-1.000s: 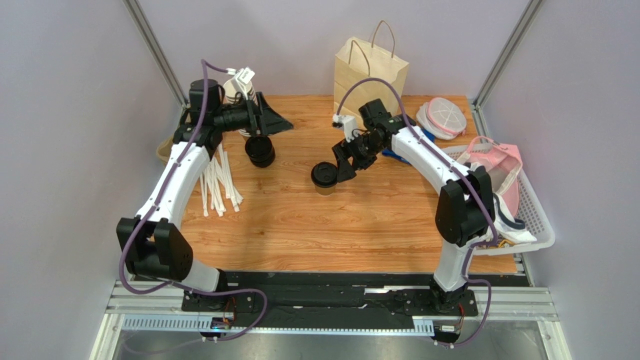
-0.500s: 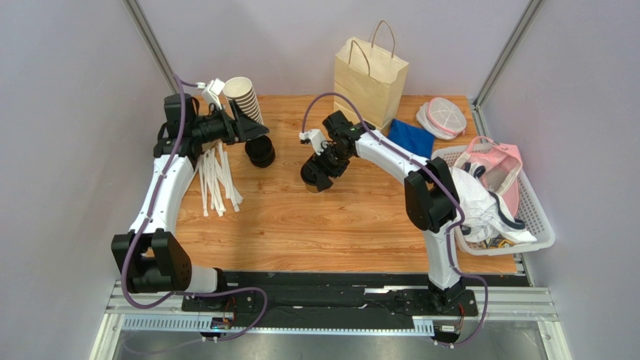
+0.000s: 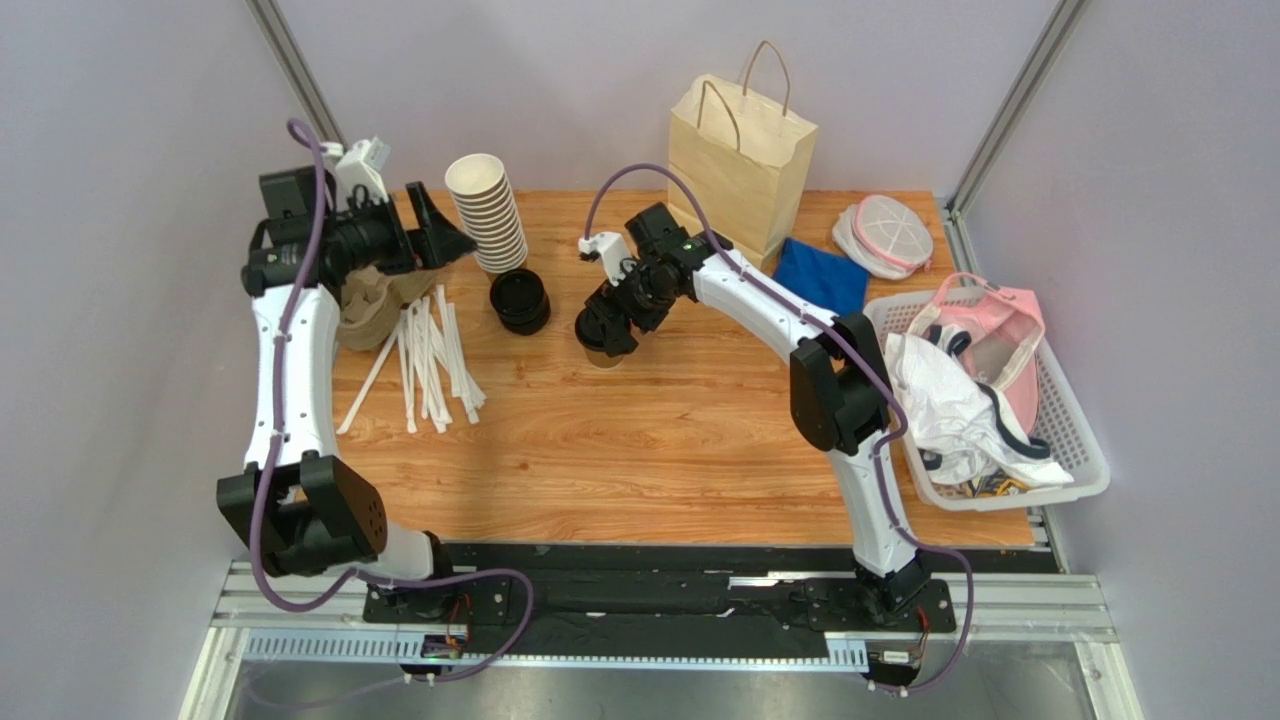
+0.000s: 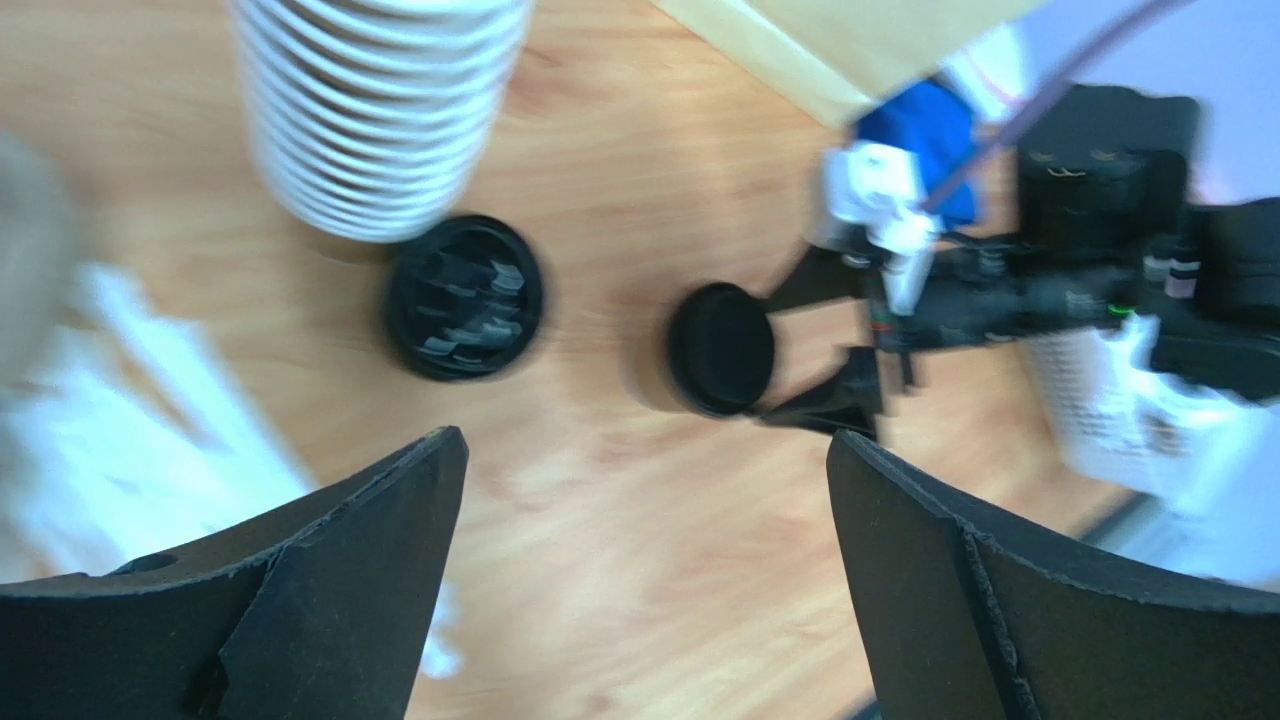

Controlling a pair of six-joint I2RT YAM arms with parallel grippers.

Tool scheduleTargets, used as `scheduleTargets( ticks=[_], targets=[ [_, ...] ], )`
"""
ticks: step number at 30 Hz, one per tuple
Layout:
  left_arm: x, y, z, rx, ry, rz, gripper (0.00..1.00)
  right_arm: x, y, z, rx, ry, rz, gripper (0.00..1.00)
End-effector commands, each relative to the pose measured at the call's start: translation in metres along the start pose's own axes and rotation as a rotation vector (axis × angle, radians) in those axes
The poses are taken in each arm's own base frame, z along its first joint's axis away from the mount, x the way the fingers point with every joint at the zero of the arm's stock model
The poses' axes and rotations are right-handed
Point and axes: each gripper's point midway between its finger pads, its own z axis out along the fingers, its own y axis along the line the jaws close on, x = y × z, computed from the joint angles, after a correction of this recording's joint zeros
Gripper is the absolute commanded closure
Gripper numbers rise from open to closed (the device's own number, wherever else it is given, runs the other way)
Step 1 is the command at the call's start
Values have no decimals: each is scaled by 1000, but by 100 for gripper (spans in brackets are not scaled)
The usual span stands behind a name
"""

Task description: Pack the takeout coffee

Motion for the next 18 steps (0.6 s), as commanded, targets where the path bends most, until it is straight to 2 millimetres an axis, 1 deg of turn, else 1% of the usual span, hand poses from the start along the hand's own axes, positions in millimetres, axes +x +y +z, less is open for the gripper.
scheduleTargets(
  ticks=[1, 2, 3, 4, 5, 6, 7, 8, 9, 10, 11, 12, 13, 14, 15, 16, 17, 18],
  targets=[
    [-15, 43, -34, -211, 78, 227, 1, -35, 12, -38, 6, -105, -17, 13],
    [-17, 65, -34, -272, 106, 226, 1, -34, 17, -50, 7, -113, -18, 12],
    [-13, 73, -37, -285, 155, 258, 1, -33, 20, -58, 3, -116, -15, 12],
    [-27, 76, -42, -307, 151, 300, 1, -34, 26, -65, -12, -123, -13, 11],
    [-22, 95, -34, -314, 206, 289, 1, -32, 30, -77, -17, -131, -8, 11],
    [-16, 98, -33, -309, 254, 282, 6, -31, 34, -83, -27, -133, -1, 11],
    [-30, 101, -34, -305, 253, 366, 9, -29, 40, -87, -47, -135, 3, 11],
    [-25, 116, -24, -299, 294, 359, 13, -25, 41, -92, -56, -132, 17, 11],
    [-27, 123, -22, -313, 304, 373, 19, -24, 47, -101, -64, -137, 18, 11],
    [-33, 132, -21, -334, 313, 427, 22, -23, 50, -105, -79, -141, 22, 11],
    [-29, 144, -13, -331, 344, 438, 27, -20, 51, -109, -85, -140, 28, 11],
    [-27, 151, -12, -335, 372, 453, 41, -15, 54, -112, -95, -130, 37, 11],
    [-36, 160, -15, -372, 376, 488, 47, -12, 56, -114, -105, -122, 50, 12],
    [-31, 175, -7, -369, 418, 515, 51, -9, 55, -115, -111, -116, 61, 12],
    [-31, 181, -6, -377, 436, 532, 58, -2, 57, -116, -121, -97, 81, 12],
    [-34, 188, -6, -392, 445, 554, 60, 0, 59, -117, -131, -93, 86, 12],
    [-30, 198, -1, -384, 472, 580, 62, 3, 58, -119, -131, -87, 94, 12],
    [-31, 201, 2, -383, 473, 598, 64, 6, 58, -119, -132, -79, 100, 13]
  ],
)
